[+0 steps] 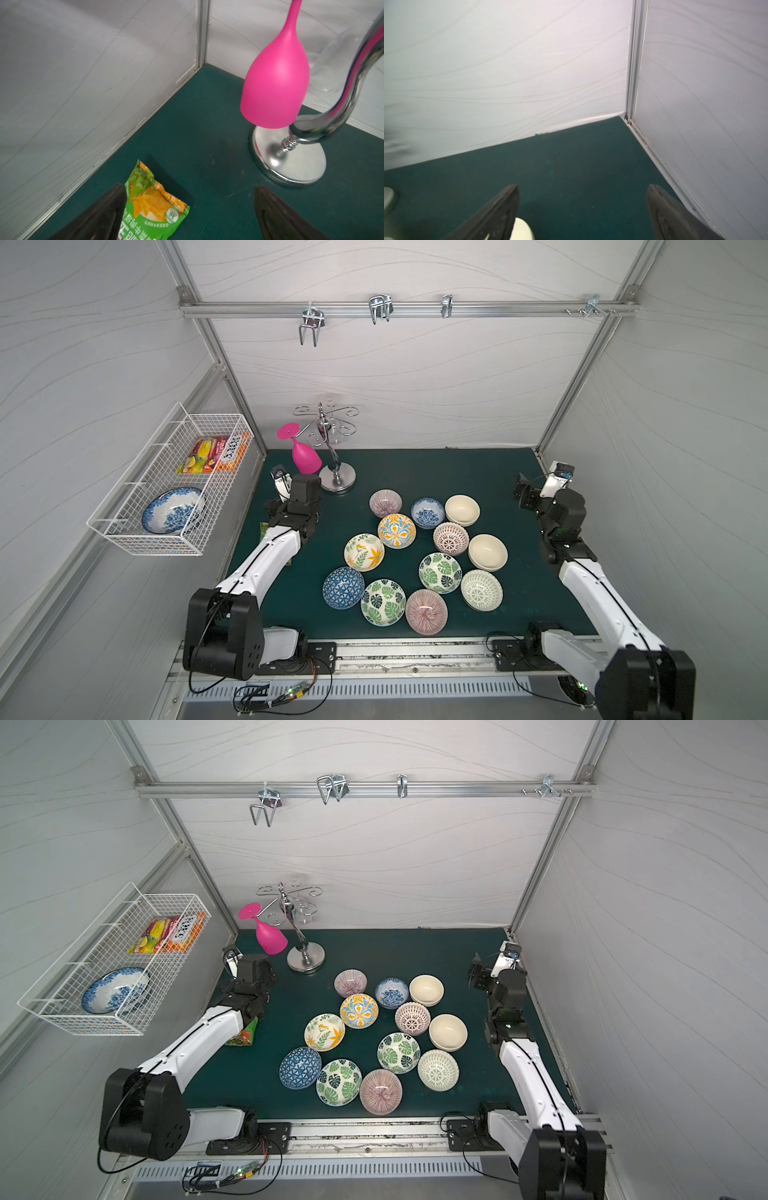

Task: Stack the bowls
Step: Move the bowl to the center of the board.

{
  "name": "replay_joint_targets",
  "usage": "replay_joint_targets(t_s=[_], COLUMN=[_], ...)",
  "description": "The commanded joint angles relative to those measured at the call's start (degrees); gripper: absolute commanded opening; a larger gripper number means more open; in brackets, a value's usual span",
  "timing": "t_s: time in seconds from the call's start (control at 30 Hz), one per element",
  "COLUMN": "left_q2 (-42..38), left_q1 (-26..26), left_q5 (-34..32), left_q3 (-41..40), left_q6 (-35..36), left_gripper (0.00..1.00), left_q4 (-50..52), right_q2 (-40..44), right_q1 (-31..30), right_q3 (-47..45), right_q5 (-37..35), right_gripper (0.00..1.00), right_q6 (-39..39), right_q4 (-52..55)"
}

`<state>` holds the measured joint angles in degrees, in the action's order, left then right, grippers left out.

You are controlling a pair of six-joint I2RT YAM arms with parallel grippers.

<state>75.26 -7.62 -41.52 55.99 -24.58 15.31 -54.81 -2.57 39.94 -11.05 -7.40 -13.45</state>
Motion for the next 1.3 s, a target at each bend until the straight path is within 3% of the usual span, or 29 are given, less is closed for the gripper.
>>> replay_joint_targets(t_s=[0.0,0.1,0.2,0.23,0.37,0.43,0.57,0.7,0.83,0.97,1.27], left_q2=[-1.3,-3.9,-9.5,-11.5,-14.3,-15.1,-18.8,-22.1,-21.0,-19.4,-23.1], left_q1=[-1.0,-1.4,-1.2,-1.2,-1.4,-1.7,-3.9,-11.8,-20.6,-22.2,-22.5], left_q5=[-5.1,-1.2,13.4,17.9,24.6,29.5,37.5,35.8,30.8,30.2,29.7], left_q3=[7.6,9.8,7.5,6.6,6.6,4.8,-0.3,-4.0,-4.7,-6.8,-14.2], left_q6=[-7.6,-10.8,-5.4,-4.1,-7.4,-8.7,-11.2,-17.1,-17.9,-18.3,-18.7], left_gripper=[1.0,1.0,1.0,1.0,1.0,1.0,1.0,1.0,0.98,0.97,0.97], left_q4=[24.0,33.3,29.9,29.3,35.6,36.4,34.2,32.1,29.2,25.6,16.6], right_q2=[3.7,7.2,8.9,9.3,9.7,6.8,-3.9,-16.2,-27.8,-36.7,-44.1], right_q1=[-0.2,-0.2,0.8,2.0,2.3,-2.9,-22.2,-35.2,-41.9,-42.8,-42.3], right_q3=[2.6,5.3,5.7,5.9,7.0,9.3,17.2,23.5,30.4,33.9,32.8], right_q5=[3.0,0.6,-11.6,-8.4,16.2,18.5,7.5,5.3,4.7,7.9,10.3], right_gripper=[0.99,0.99,0.99,0.99,0.99,0.99,0.98,0.9,0.78,0.65,0.57], right_q6=[-3.6,-11.2,-30.0,-31.0,-25.7,-26.6,-26.0,-30.1,-31.5,-34.9,-38.2], right_q4=[14.3,22.5,33.9,35.9,36.2,40.5,50.1,51.4,51.0,49.5,43.5])
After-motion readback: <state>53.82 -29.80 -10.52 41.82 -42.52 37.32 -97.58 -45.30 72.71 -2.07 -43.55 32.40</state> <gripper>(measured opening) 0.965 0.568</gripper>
